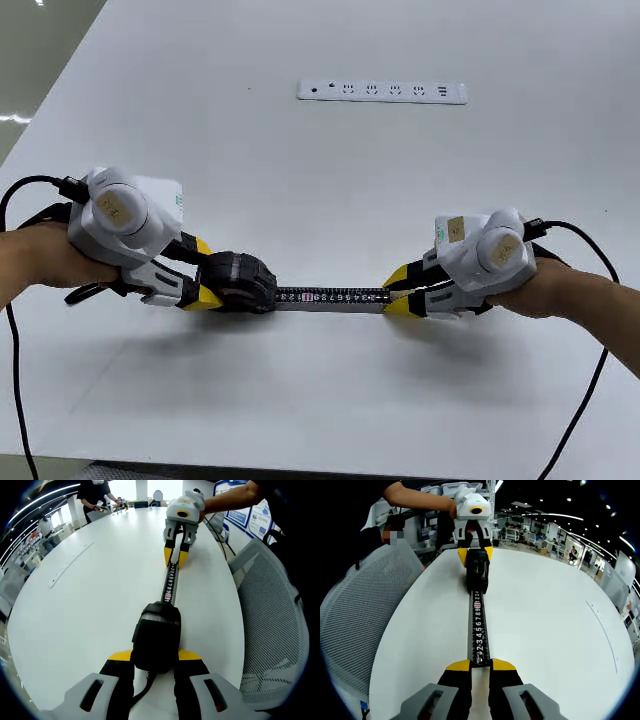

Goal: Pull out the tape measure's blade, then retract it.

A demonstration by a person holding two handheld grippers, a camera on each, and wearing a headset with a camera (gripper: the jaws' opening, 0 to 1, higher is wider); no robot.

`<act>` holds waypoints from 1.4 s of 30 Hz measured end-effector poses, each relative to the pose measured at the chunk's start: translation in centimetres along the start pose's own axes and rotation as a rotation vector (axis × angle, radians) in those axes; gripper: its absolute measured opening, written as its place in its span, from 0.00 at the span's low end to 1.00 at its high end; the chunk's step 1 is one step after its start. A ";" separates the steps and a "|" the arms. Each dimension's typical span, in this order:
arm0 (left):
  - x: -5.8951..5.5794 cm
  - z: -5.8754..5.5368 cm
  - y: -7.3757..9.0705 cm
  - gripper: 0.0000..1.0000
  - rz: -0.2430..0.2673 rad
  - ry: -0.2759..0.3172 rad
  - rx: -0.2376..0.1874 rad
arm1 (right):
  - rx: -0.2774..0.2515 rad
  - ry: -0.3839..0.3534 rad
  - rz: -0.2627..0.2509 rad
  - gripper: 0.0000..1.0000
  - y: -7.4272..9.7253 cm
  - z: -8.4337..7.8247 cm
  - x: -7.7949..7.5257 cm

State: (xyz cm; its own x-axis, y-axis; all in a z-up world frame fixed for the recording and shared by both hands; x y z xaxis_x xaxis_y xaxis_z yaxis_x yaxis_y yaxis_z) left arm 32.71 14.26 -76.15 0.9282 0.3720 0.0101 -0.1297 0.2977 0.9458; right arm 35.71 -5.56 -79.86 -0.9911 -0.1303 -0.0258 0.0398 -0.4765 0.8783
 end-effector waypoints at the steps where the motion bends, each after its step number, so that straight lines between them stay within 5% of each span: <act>1: 0.0 0.0 0.0 0.25 0.000 0.000 0.000 | 0.001 -0.002 -0.001 0.08 0.1 -0.1 0.0; 42: 0.0 0.1 0.0 0.25 0.000 -0.003 0.014 | 0.072 -0.031 -0.022 0.08 3.4 -5.4 0.1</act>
State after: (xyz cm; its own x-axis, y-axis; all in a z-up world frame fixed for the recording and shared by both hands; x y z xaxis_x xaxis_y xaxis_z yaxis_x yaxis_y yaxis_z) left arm 32.77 14.17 -76.15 0.9294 0.3690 0.0111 -0.1247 0.2854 0.9503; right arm 36.47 -11.85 -79.49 -0.9951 -0.0930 -0.0322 0.0093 -0.4150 0.9098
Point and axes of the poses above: the centre of the closed fingertips' face, and the gripper's own axes: y roughly backward along the fingers, x roughly to its left, z roughly out of its top, the point moved 1 cm from there along y, roughly backward along the fingers, and after that the axes turned 14 degrees about x, right-handed, at the moved point
